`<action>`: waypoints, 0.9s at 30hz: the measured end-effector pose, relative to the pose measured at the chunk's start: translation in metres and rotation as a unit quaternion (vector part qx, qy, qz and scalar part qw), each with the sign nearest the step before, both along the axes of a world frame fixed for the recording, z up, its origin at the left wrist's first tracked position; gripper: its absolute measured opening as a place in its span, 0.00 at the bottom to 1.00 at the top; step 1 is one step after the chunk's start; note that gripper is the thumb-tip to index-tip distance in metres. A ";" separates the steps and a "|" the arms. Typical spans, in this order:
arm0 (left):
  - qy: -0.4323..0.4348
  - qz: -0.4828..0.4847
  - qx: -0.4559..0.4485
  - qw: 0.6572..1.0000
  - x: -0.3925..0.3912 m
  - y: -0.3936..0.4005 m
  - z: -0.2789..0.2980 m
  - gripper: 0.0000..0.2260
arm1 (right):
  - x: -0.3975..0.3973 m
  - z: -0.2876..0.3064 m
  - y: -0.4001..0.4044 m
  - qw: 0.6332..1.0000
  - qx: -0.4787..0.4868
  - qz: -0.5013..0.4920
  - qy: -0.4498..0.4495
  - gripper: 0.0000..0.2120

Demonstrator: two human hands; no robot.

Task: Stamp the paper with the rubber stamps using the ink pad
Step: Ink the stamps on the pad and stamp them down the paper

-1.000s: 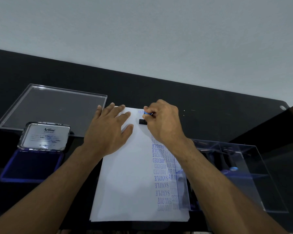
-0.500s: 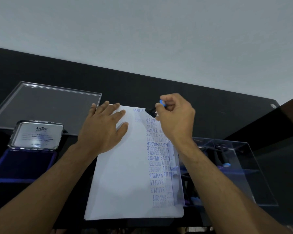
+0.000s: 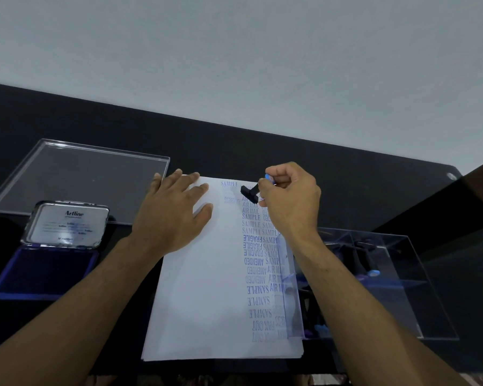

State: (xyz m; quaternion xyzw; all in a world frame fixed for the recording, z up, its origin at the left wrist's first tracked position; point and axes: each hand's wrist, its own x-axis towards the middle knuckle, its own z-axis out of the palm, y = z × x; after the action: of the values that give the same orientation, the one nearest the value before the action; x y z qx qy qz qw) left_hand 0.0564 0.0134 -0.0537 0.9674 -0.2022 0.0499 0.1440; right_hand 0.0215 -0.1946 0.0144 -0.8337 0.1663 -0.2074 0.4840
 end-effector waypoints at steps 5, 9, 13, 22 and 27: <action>0.009 0.003 -0.018 1.000 -0.001 -0.001 0.007 0.29 | -0.005 0.005 0.002 1.000 0.009 0.003 -0.005 0.07; 0.011 0.003 -0.035 0.999 -0.015 -0.005 0.021 0.30 | -0.017 0.009 0.003 1.000 0.009 0.007 -0.006 0.07; 0.007 -0.009 -0.050 0.999 -0.040 -0.015 0.033 0.26 | -0.037 0.014 0.003 1.000 0.023 0.002 -0.019 0.08; 0.006 -0.071 -0.082 0.994 -0.104 -0.072 0.062 0.28 | -0.117 0.027 -0.031 0.997 0.018 -0.047 -0.050 0.07; -0.034 -0.135 -0.100 0.985 -0.136 -0.119 0.062 0.22 | -0.166 0.029 -0.073 0.992 0.021 -0.107 -0.057 0.06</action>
State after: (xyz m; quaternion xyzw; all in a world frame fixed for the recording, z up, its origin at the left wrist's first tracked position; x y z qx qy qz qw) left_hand -0.0794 -0.1051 0.0085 0.9097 -0.3295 0.0833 0.2387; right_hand -0.1450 -0.2680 0.0434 -0.7878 0.2309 -0.3016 0.4849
